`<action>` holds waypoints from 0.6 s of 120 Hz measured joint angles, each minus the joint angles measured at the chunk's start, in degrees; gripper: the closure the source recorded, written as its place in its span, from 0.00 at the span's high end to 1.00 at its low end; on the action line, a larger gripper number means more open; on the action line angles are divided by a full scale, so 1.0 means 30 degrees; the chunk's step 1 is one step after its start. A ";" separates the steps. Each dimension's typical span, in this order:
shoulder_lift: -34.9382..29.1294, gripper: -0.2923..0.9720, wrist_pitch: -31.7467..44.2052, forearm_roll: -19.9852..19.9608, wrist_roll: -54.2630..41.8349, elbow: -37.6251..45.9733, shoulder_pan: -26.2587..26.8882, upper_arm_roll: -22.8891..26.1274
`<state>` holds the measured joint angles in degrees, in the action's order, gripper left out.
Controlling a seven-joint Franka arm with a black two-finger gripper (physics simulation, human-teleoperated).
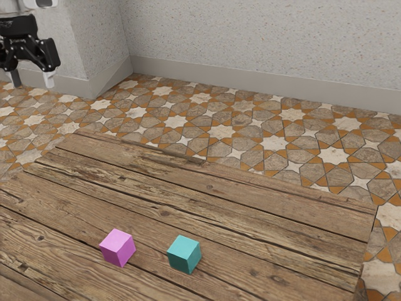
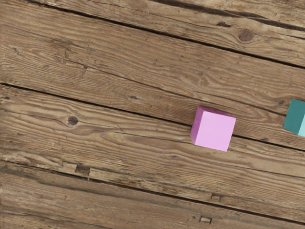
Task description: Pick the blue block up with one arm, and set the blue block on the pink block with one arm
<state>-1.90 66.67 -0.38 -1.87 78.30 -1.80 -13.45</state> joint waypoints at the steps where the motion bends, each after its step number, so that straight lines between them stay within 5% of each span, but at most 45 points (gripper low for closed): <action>1: 0.0001 0.76 0.0146 0.0001 -0.0009 0.0002 -0.0102 0.0001; 26: -0.0019 0.75 0.2384 0.0013 -0.0202 -0.0001 -0.0460 0.0014; 72: -0.1070 0.75 0.3189 0.0957 -0.0423 -0.2925 0.3756 0.1169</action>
<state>-5.11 76.23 2.50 -3.14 69.52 9.47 -9.95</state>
